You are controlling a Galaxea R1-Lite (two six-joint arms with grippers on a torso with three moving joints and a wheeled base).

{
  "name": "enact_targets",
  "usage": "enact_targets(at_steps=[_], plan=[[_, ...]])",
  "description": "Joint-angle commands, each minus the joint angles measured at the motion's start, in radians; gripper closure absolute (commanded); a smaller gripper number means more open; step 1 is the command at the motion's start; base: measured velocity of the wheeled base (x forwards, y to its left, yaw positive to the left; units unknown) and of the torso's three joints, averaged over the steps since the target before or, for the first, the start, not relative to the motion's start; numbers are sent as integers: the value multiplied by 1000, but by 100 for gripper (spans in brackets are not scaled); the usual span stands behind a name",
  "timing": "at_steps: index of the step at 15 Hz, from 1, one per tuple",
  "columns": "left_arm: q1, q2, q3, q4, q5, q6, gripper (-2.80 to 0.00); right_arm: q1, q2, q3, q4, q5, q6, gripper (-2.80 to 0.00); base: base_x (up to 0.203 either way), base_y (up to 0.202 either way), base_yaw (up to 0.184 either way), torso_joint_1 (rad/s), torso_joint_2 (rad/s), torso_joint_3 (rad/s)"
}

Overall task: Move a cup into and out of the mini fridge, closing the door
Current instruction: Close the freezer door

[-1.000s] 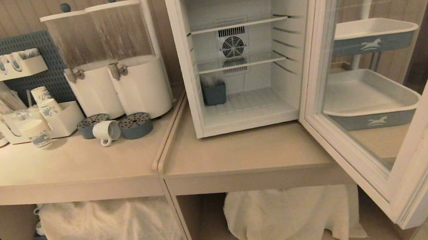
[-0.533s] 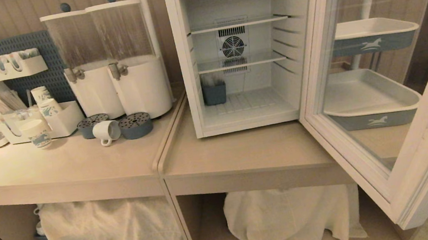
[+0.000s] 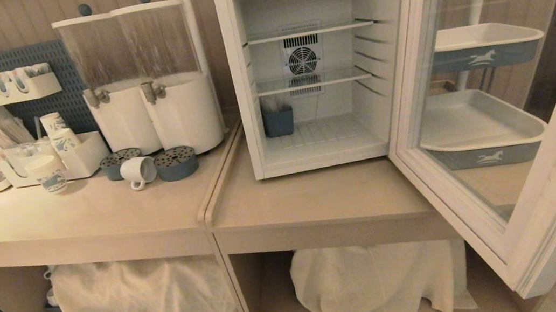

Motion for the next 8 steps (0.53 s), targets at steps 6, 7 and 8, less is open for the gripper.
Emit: enact_targets(at_steps=[6, 7, 8], plan=[[1, -5, 40, -2, 0, -1, 0, -797, 325, 143, -252, 1242, -301, 0, 0, 0, 0, 0, 0, 0], [1, -5, 40, -2, 0, -1, 0, -826, 374, 154, -292, 1380, -377, 0, 0, 0, 0, 0, 0, 0], [1, -5, 40, -2, 0, -1, 0, -838, 398, 161, -311, 1485, -424, 0, 0, 0, 0, 0, 0, 0]])
